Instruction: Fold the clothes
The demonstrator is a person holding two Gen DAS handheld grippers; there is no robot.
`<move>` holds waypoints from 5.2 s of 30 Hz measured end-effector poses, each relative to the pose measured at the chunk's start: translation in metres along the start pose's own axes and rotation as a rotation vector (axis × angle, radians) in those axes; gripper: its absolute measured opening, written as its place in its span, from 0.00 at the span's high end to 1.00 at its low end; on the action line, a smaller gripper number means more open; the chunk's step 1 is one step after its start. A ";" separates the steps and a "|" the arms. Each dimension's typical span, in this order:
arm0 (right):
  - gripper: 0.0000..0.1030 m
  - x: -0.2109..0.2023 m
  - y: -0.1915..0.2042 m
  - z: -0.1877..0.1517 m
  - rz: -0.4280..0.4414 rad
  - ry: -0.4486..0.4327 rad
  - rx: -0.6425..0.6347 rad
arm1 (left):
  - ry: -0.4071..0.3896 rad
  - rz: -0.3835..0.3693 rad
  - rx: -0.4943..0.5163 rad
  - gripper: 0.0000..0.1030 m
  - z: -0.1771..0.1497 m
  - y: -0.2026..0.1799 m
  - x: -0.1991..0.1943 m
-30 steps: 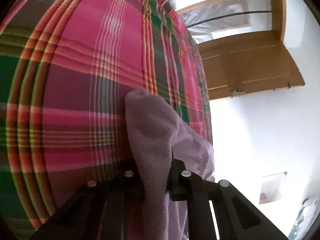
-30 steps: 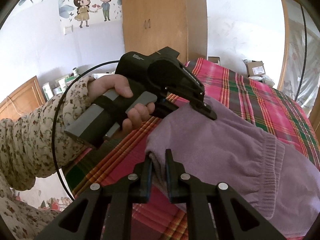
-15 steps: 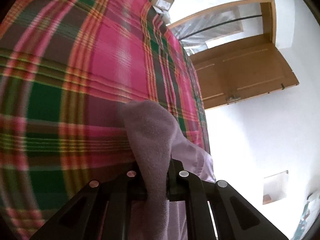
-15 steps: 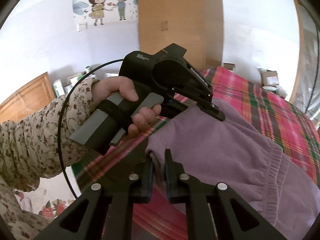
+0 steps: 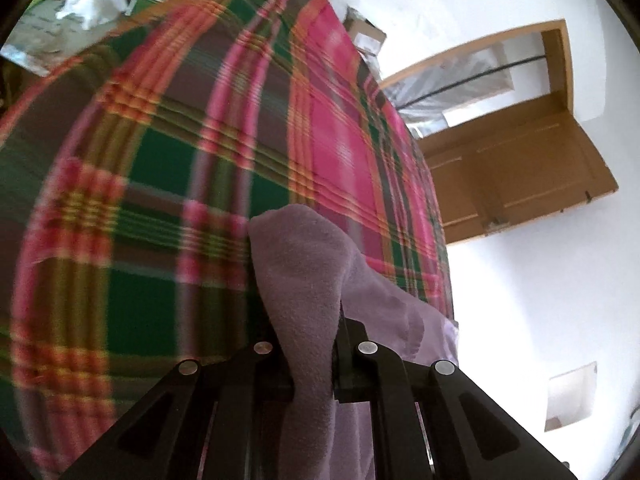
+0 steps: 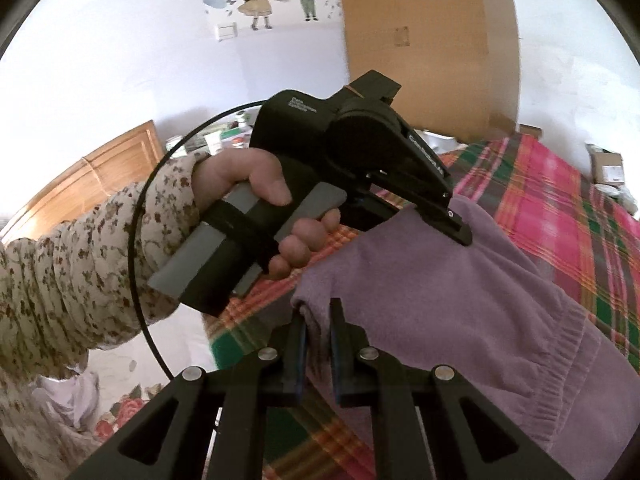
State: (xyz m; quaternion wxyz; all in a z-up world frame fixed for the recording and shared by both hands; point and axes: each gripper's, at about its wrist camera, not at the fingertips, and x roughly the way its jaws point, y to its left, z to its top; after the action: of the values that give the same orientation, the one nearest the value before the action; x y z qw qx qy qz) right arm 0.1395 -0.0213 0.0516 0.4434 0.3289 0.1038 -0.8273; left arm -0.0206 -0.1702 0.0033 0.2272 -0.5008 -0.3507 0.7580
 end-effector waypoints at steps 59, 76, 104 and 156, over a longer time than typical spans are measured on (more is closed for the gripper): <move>0.54 -0.316 -0.344 -0.251 -0.965 -0.061 0.944 | 0.169 0.178 0.734 0.61 -0.159 -0.195 0.152; 0.95 -0.326 -0.348 -0.227 -0.946 -0.147 0.808 | 0.100 0.218 0.713 0.61 -0.163 -0.200 0.155; 0.76 -0.353 -0.325 -0.306 -0.723 -0.266 1.168 | 0.137 0.198 0.743 0.61 -0.180 -0.215 0.166; 0.48 -0.354 -0.342 -0.351 -0.480 -0.435 1.397 | 0.178 0.164 0.717 0.61 -0.185 -0.228 0.180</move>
State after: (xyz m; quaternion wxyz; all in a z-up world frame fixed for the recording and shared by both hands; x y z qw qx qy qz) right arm 0.1627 0.5770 -0.0316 -0.0486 0.3311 -0.4637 -0.8204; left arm 0.0768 0.1596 0.0221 0.3564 -0.4797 -0.0006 0.8018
